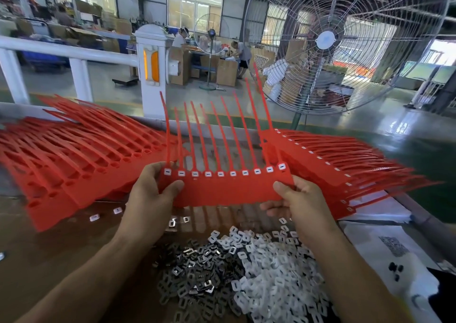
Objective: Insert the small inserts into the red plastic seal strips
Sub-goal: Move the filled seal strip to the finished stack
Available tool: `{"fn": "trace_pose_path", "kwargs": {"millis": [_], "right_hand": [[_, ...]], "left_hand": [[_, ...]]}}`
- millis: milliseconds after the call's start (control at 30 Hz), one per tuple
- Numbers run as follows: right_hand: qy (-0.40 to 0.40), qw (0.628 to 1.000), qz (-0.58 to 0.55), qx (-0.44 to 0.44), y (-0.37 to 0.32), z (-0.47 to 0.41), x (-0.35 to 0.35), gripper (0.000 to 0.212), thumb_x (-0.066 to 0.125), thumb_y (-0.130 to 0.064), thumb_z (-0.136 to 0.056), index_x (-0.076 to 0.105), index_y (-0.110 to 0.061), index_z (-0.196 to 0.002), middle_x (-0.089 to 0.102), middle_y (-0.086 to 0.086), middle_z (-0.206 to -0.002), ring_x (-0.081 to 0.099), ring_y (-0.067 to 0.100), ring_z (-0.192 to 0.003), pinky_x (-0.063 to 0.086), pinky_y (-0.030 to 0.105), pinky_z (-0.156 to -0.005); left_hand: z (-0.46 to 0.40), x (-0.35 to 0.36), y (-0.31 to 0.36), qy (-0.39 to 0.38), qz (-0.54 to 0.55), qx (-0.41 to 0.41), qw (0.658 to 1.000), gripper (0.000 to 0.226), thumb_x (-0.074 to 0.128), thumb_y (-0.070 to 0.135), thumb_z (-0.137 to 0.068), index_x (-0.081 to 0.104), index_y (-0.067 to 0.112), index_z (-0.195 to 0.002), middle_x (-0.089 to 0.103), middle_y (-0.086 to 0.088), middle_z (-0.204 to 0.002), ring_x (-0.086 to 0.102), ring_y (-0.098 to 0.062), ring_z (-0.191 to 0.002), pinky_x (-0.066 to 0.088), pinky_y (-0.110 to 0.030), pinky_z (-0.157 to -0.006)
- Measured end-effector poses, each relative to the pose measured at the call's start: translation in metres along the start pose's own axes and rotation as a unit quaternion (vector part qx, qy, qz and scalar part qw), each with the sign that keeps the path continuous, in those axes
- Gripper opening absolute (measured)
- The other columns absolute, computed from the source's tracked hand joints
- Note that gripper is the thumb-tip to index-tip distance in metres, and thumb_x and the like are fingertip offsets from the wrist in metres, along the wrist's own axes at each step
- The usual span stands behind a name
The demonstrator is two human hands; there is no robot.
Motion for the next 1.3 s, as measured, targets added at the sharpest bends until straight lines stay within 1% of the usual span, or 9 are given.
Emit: {"fn": "trace_pose_path", "kwargs": {"millis": [133, 267, 500, 633, 833, 967, 1033, 1133, 1300], "right_hand": [[0.045, 0.998, -0.051, -0.008, -0.004, -0.002, -0.009, 0.017, 0.054, -0.006, -0.106, 0.069, -0.014, -0.111, 0.079, 0.017, -0.085, 0.077, 0.029, -0.069, 0.059, 0.025, -0.053], [0.108, 0.987, -0.104, -0.051, -0.008, -0.005, -0.019, 0.016, 0.054, -0.005, -0.106, 0.068, -0.013, -0.108, 0.079, 0.014, -0.085, 0.077, 0.030, -0.069, 0.060, 0.026, -0.054], [0.238, 0.935, -0.250, -0.084, -0.010, -0.014, -0.038, 0.021, 0.046, 0.001, -0.107, 0.057, -0.014, -0.097, 0.067, 0.009, -0.085, 0.077, 0.026, -0.065, 0.064, 0.031, -0.062], [0.232, 0.909, -0.343, -0.053, -0.010, -0.014, -0.044, 0.022, 0.045, 0.004, -0.107, 0.052, -0.015, -0.097, 0.061, 0.011, -0.094, 0.078, 0.026, -0.067, 0.065, 0.034, -0.065], [0.213, 0.849, -0.484, -0.021, -0.012, -0.015, -0.045, 0.014, 0.044, 0.003, -0.107, 0.052, -0.006, -0.114, 0.071, 0.008, -0.092, 0.079, 0.025, -0.072, 0.063, 0.030, -0.060], [0.221, 0.817, -0.531, -0.038, -0.009, -0.016, -0.049, 0.039, 0.045, 0.002, -0.106, 0.043, -0.002, -0.145, 0.070, 0.014, -0.117, 0.079, 0.028, -0.081, 0.064, 0.033, -0.066], [0.224, 0.814, -0.534, -0.043, -0.008, -0.017, -0.049, 0.045, 0.045, 0.002, -0.106, 0.039, -0.005, -0.151, 0.075, 0.014, -0.106, 0.079, 0.030, -0.082, 0.065, 0.034, -0.067], [0.219, 0.829, -0.513, -0.043, -0.009, -0.017, -0.046, 0.038, 0.042, 0.004, -0.107, 0.042, -0.007, -0.144, 0.078, 0.013, -0.088, 0.079, 0.034, -0.085, 0.066, 0.037, -0.071], [0.189, 0.839, -0.510, -0.017, -0.009, -0.018, -0.041, 0.018, 0.037, 0.009, -0.106, 0.052, 0.004, -0.114, 0.068, 0.027, -0.114, 0.074, 0.040, -0.102, 0.065, 0.040, -0.081]], "left_hand": [[-0.002, 0.006, -0.008, -0.084, 0.073, 0.016, 0.994, 0.065, 0.058, -0.003, -0.098, 0.036, 0.027, -0.152, 0.070, 0.003, -0.125, 0.073, -0.022, -0.104, 0.062, -0.034, -0.075], [-0.004, 0.008, -0.013, -0.110, 0.058, 0.029, 0.992, 0.072, 0.057, 0.000, -0.099, 0.026, 0.029, -0.157, 0.070, 0.005, -0.122, 0.072, -0.021, -0.105, 0.060, -0.031, -0.073], [0.002, 0.012, -0.008, -0.110, -0.001, 0.020, 0.994, 0.051, 0.066, 0.006, -0.095, 0.049, 0.025, -0.140, 0.072, 0.003, -0.114, 0.073, -0.021, -0.087, 0.057, -0.023, -0.063], [0.005, 0.013, -0.007, -0.111, -0.005, 0.002, 0.994, 0.046, 0.067, 0.009, -0.095, 0.054, 0.025, -0.136, 0.072, 0.000, -0.109, 0.074, -0.023, -0.077, 0.056, -0.022, -0.059], [0.006, 0.014, -0.007, -0.123, -0.032, 0.013, 0.992, 0.040, 0.068, 0.011, -0.094, 0.059, 0.027, -0.130, 0.073, -0.002, -0.107, 0.072, -0.014, -0.087, 0.057, -0.020, -0.064], [0.007, 0.016, -0.006, -0.132, -0.047, 0.026, 0.990, 0.036, 0.067, 0.009, -0.095, 0.061, 0.026, -0.127, 0.073, -0.002, -0.105, 0.072, -0.017, -0.087, 0.056, -0.019, -0.065], [0.008, 0.017, -0.006, -0.134, -0.033, 0.021, 0.990, 0.034, 0.066, 0.008, -0.095, 0.063, 0.025, -0.124, 0.072, -0.004, -0.105, 0.071, -0.021, -0.086, 0.055, -0.019, -0.061], [0.009, 0.016, -0.005, -0.131, -0.049, 0.028, 0.990, 0.033, 0.066, 0.009, -0.095, 0.064, 0.026, -0.123, 0.072, -0.004, -0.104, 0.071, -0.019, -0.087, 0.054, -0.017, -0.061], [0.009, 0.015, -0.001, -0.129, -0.079, 0.042, 0.988, 0.031, 0.066, 0.011, -0.096, 0.063, 0.028, -0.121, 0.073, 0.001, -0.103, 0.071, -0.014, -0.087, 0.056, -0.021, -0.070]]}}
Point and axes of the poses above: each hand's wrist, its own z-axis away from the middle knuckle, its own x-axis out of the palm, y = z × x, the point moved 3 cm from there along -z, towards the middle knuckle
